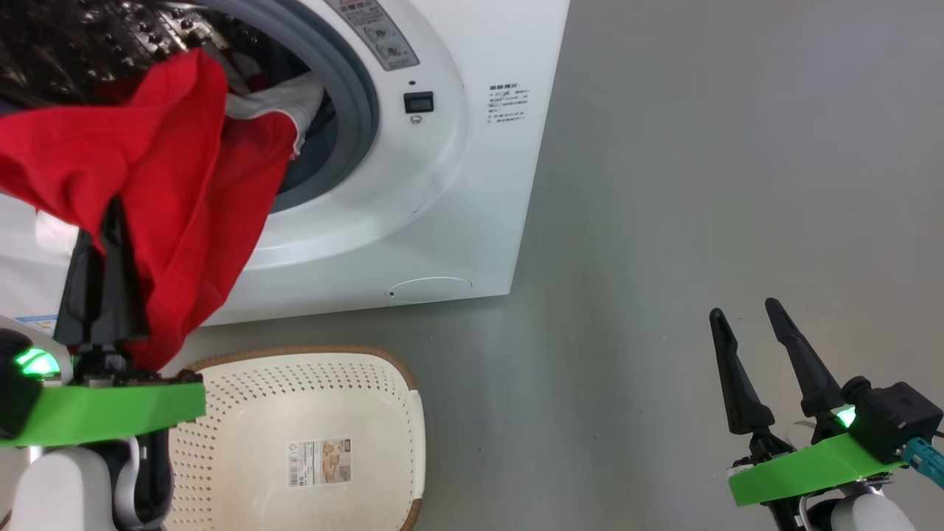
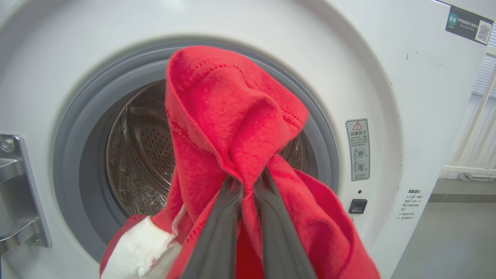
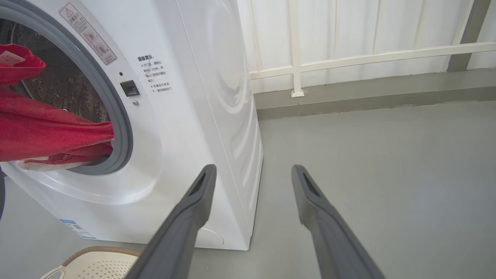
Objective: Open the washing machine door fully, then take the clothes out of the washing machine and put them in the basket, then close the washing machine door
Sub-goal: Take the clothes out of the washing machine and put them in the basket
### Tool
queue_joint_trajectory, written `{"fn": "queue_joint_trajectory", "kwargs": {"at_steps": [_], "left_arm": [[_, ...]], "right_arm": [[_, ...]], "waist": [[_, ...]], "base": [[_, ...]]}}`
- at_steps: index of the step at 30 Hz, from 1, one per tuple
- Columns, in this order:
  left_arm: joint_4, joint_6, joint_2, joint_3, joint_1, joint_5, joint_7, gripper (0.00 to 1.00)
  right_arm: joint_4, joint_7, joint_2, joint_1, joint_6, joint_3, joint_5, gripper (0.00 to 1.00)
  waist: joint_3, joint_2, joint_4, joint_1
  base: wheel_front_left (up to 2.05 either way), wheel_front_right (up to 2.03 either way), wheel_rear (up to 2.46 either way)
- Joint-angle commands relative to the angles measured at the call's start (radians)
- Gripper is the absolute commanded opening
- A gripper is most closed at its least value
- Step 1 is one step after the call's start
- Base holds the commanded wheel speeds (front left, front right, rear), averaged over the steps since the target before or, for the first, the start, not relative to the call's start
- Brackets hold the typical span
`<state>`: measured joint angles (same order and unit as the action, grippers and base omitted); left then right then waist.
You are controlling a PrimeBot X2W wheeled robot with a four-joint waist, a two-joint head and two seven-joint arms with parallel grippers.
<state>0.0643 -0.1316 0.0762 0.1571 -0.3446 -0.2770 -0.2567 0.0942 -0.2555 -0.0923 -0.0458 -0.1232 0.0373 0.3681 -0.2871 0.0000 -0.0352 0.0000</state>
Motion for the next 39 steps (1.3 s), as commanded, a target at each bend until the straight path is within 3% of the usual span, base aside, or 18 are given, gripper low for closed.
{"fn": "queue_joint_trajectory", "kwargs": {"at_steps": [1, 19, 39], "left_arm": [[-0.033, 0.001, 0.018, 0.032, 0.013, -0.002, -0.005, 0.00], [0.120, 0.001, 0.001, 0.037, 0.073, -0.001, -0.005, 0.00], [0.505, 0.001, 0.030, -0.034, -0.099, -0.006, -0.005, 0.00]], "right_arm": [[-0.023, -0.006, -0.012, 0.004, -0.008, 0.020, 0.003, 1.00], [-0.033, -0.006, -0.008, -0.009, -0.008, 0.025, 0.003, 1.00], [-0.062, -0.006, -0.006, -0.102, -0.008, 0.039, -0.007, 1.00]], "waist": [[0.002, 0.0000, -0.003, 0.0000], [-0.039, 0.0000, -0.010, 0.0000], [-0.253, 0.0000, -0.029, 0.0000]], "base": [[0.00, 0.00, 0.00], [0.00, 0.00, 0.00], [0.00, 0.00, 0.00]]}}
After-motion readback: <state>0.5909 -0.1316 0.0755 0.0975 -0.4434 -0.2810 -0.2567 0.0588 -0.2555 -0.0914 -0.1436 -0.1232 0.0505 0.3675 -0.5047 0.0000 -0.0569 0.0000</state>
